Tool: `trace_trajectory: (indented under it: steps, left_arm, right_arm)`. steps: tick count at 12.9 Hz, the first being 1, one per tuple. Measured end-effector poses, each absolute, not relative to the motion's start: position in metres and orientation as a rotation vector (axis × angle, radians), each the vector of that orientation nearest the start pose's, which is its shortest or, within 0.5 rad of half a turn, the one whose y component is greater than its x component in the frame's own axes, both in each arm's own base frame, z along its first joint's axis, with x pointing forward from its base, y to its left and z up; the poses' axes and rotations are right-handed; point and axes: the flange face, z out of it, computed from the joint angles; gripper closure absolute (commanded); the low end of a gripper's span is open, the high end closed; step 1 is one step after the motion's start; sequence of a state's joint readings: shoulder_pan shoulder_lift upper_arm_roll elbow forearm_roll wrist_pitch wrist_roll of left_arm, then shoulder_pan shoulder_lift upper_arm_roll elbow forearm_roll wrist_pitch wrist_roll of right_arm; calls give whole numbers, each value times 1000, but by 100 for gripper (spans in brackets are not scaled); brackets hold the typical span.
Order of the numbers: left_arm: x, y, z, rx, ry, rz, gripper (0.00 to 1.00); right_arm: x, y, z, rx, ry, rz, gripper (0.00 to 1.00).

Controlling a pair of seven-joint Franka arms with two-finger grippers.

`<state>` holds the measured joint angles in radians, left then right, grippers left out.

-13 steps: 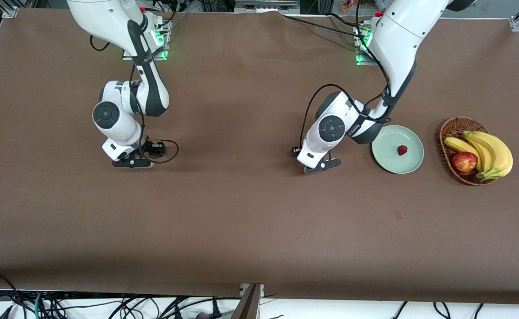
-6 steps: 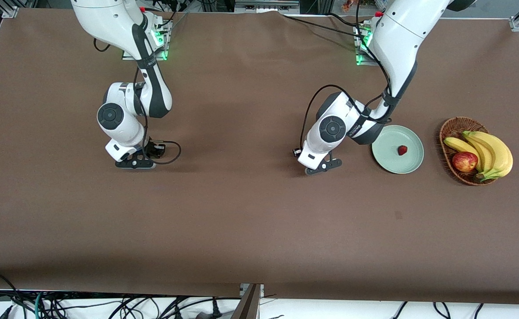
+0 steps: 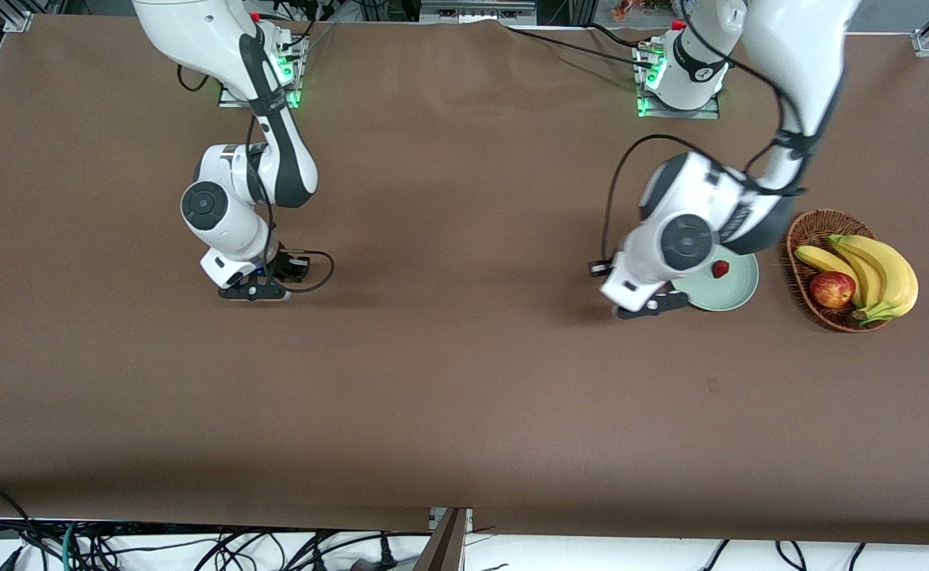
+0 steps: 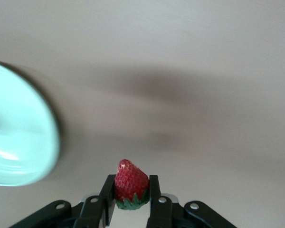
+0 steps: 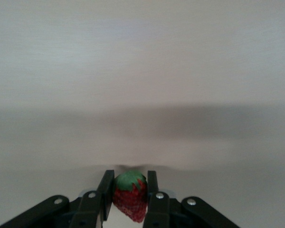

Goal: Collect all strawberries into plate
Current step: 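Place the strawberry on the plate while the right gripper grasps the third, then set the third strawberry mid-table and open the right gripper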

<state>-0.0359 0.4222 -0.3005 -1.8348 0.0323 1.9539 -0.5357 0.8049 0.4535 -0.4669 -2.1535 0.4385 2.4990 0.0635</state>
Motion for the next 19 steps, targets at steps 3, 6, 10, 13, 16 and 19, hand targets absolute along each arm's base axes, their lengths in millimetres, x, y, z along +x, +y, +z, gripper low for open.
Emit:
trace_trajectory:
  steps: [3,6,10,13,16,19]
  left_arm:
    - [583,-92,273,-3082,-184,542,82]
    - [580,-18,241,-3095,-102,558,77]
    - [580,3,200,-3096,-39,541,37]
    - [580,-2,199,-3105,26,542,0]
    - [582,0,204,-3109,62,529,0]
    - [588,2,235,-3105,60,456,0]
  right_arm:
    - [535,272,240,-2988,334,79,83]
    - [530,378,282,-2832,628,62,83]
    - [534,505,282,-2608,975,81,79]
    - [524,564,252,-2437,1070,-18,71]
    - [485,605,223,-2281,1099,-95,47]
    - [481,610,218,-2244,1107,-113,23]
